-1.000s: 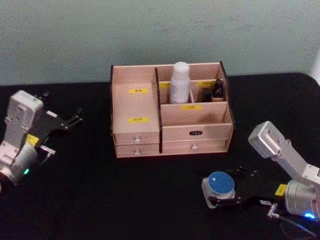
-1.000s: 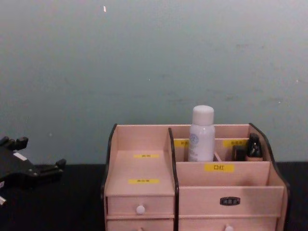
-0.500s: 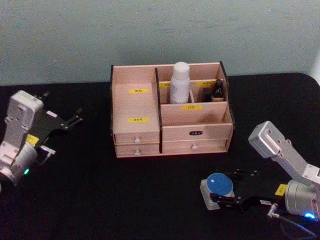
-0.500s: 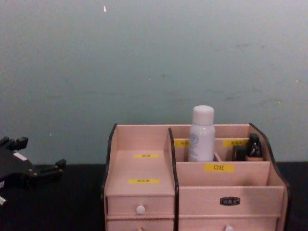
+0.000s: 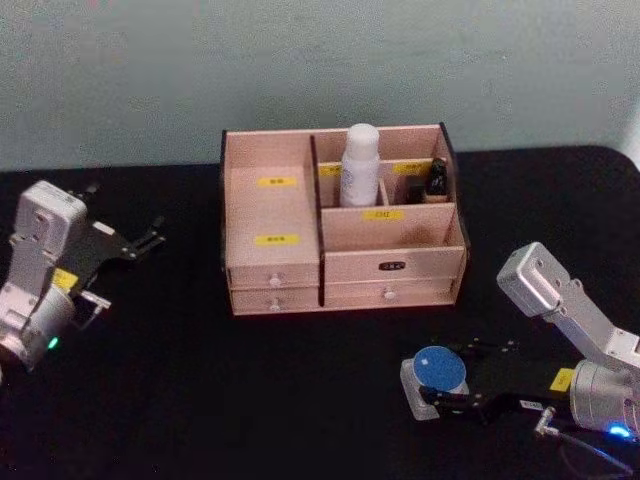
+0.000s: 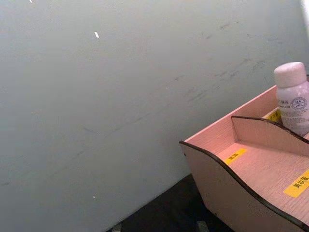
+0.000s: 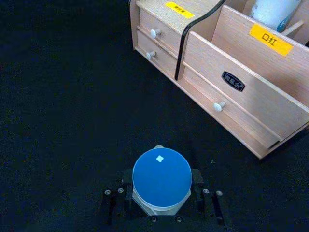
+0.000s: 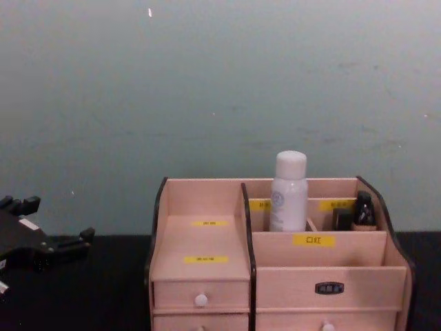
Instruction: Pick up the facial cleanser and watermelon frost from the table and place them into the tiered storage box.
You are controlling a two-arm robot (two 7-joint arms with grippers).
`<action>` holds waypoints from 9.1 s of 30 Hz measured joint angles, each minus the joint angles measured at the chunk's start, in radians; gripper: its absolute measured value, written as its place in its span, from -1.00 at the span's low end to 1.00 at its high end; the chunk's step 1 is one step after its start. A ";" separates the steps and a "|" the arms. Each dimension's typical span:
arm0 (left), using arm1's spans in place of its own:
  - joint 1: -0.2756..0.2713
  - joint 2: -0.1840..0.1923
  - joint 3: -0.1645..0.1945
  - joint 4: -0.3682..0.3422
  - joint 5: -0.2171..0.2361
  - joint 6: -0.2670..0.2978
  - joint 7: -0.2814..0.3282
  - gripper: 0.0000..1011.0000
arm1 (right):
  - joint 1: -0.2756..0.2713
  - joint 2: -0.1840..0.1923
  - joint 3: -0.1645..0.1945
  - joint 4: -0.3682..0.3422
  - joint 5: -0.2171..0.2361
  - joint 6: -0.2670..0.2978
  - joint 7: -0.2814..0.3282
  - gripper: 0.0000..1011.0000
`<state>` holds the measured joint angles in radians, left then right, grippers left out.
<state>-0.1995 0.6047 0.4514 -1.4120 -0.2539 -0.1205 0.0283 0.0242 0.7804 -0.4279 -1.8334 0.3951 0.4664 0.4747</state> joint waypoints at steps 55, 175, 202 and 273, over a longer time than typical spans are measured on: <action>0.000 0.000 0.000 0.000 0.000 0.000 0.000 0.98 | 0.686 -0.433 -0.223 0.551 -0.046 -0.074 0.101 0.43; 0.000 0.000 0.000 0.000 0.000 0.000 0.000 0.98 | -0.072 -0.320 0.232 0.015 -0.158 -0.266 -0.529 0.98; 0.000 0.000 0.000 0.000 0.000 0.000 0.000 0.98 | 0.002 -0.394 0.227 0.194 -0.192 -0.193 -0.470 0.98; 0.000 0.000 0.000 0.000 0.000 0.000 0.000 0.98 | -0.003 -0.391 0.227 0.186 -0.188 -0.201 -0.475 0.98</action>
<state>-0.1996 0.6047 0.4514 -1.4120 -0.2539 -0.1205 0.0283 0.0208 0.3893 -0.2010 -1.6476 0.2066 0.2657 -0.0004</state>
